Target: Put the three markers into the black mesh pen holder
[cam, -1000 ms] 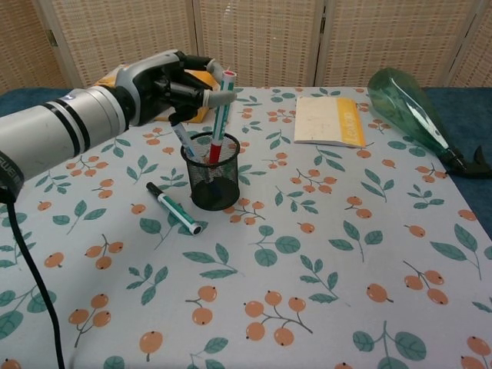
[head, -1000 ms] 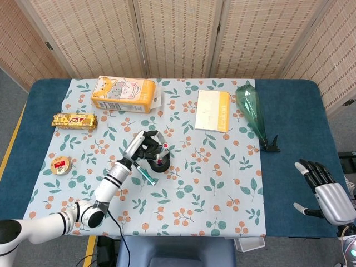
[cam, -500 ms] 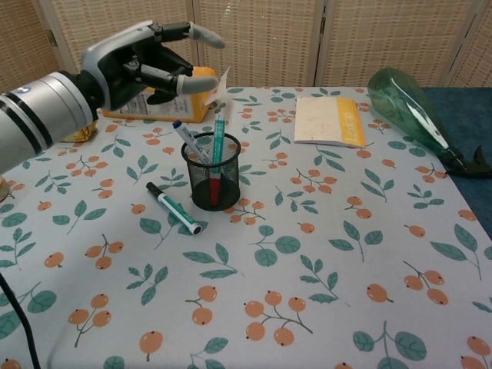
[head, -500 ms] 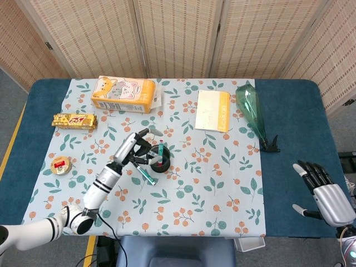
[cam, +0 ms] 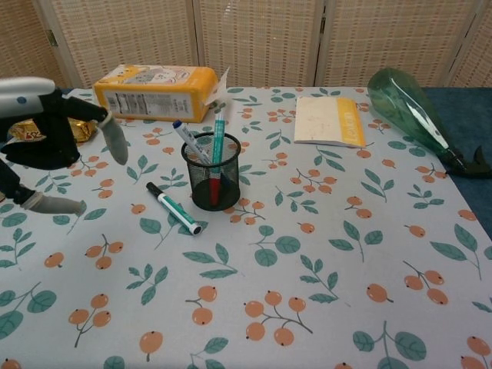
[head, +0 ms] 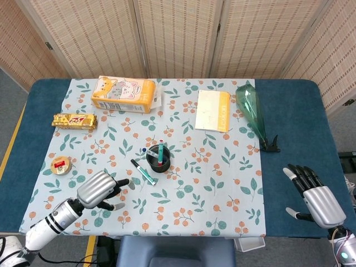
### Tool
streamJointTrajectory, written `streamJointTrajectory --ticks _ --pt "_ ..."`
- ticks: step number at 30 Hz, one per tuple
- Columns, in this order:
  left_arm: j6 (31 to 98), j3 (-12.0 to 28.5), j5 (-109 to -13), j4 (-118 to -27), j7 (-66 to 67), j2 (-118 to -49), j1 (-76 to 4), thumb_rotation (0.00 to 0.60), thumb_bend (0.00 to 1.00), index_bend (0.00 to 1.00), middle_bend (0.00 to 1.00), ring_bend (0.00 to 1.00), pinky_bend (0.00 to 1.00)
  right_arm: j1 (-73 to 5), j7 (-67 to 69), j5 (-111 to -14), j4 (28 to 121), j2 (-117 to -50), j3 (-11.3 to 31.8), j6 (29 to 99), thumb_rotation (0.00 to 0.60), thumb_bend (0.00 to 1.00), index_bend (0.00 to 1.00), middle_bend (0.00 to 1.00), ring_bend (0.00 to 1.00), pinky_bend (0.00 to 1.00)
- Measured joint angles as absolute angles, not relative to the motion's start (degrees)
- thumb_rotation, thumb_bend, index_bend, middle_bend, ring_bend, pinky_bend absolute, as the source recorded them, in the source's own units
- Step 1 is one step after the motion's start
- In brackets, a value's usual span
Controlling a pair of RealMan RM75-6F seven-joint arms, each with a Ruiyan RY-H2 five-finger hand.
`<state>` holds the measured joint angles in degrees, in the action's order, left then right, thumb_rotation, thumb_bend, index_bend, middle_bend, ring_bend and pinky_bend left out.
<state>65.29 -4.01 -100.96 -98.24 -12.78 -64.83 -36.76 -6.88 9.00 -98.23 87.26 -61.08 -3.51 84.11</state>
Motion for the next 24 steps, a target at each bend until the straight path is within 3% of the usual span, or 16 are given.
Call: streamJointTrajectory --ticks 5,15,24 --pt "60.3 -4.2 -101.2 -94.5 -4.7 -66.3 -37.7 0.6 0.25 0.33 1.0 0.9 0.94 -7.3 7.7 -97.7 87.6 -61.5 -3.5 82.9 0.6 0.13 0.0 0.0 0.0 0.0" --pt "51.3 0.0 -97.0 -87.0 1.7 -72.2 -43.8 0.6 0.25 0.37 1.0 0.92 0.95 -7.9 7.5 -95.8 87.7 -61.6 -2.9 81.2 0.6 0.13 0.0 0.0 0.0 0.0" --pt "48.4 0.6 -97.5 -81.0 0.1 -77.4 -48.2 0.6 0.26 0.43 1.0 0.93 0.97 -8.8 7.6 -93.8 87.6 -61.6 -2.2 79.1 0.6 0.13 0.0 0.0 0.0 0.0"
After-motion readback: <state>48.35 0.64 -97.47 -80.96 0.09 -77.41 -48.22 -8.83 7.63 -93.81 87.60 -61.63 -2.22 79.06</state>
